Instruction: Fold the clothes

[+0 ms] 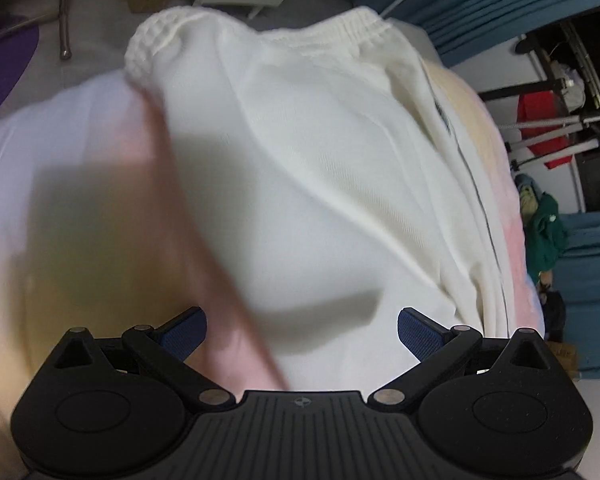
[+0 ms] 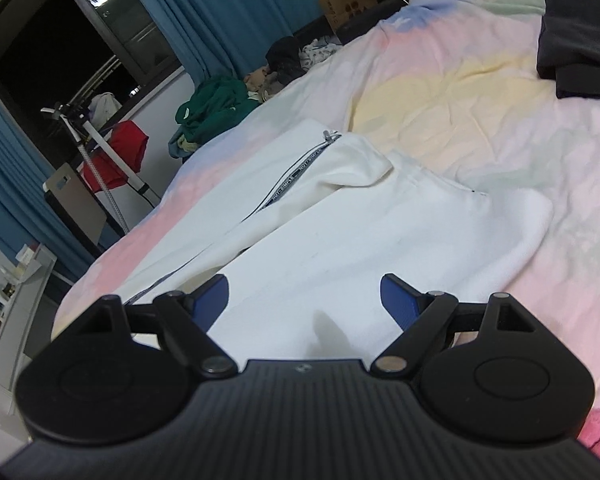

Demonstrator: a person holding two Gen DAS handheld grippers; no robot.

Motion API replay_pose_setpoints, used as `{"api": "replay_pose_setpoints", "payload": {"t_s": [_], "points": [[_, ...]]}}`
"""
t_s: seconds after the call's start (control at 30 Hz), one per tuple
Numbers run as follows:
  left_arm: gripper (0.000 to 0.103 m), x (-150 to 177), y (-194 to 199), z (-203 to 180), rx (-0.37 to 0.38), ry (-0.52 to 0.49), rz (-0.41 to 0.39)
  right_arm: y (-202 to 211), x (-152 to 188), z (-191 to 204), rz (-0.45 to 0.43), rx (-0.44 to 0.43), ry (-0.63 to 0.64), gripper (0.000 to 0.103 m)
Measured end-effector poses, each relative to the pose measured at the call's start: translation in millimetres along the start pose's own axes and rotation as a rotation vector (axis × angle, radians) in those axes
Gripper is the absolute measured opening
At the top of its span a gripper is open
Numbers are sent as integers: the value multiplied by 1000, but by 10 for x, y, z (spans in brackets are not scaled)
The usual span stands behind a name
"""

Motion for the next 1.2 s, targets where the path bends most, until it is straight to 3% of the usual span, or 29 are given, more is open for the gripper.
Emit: {"api": "replay_pose_setpoints", "payload": {"t_s": [0.2,0.3,0.4,0.5,0.87,1.07,1.2], "points": [[103,-55,67,75,140,96,-27,-38,24,-46,23,23,-29,84],[103,31,162,61,247,162,-30,-57,27,-58,34,23,-42,84],[103,31,238,-62,400,184,-57,-46,11,-67,33,20,-58,84],[103,65,354,-134,466,166,-81,-7,-37,-119,17,29,-83,84],[99,152,244,-97,383,129,-23,168,-397,-722,-62,26,-334,84],[99,210,247,-294,347,-35,-57,289,-441,-1194,-119,186,-412,85],[99,253,271,-326,321,-85,-69,183,-317,-1226,-60,205,-433,85]]}}
Point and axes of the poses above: each gripper's, at about its wrist camera, not at the fingertips, and y roughly against the way its jaws point, z to its left, x to its underside, the point moved 7 cm from there along -y, roughly the way its jaws point, and after that the axes turned 10 degrees about -z, right-handed, at the moved point
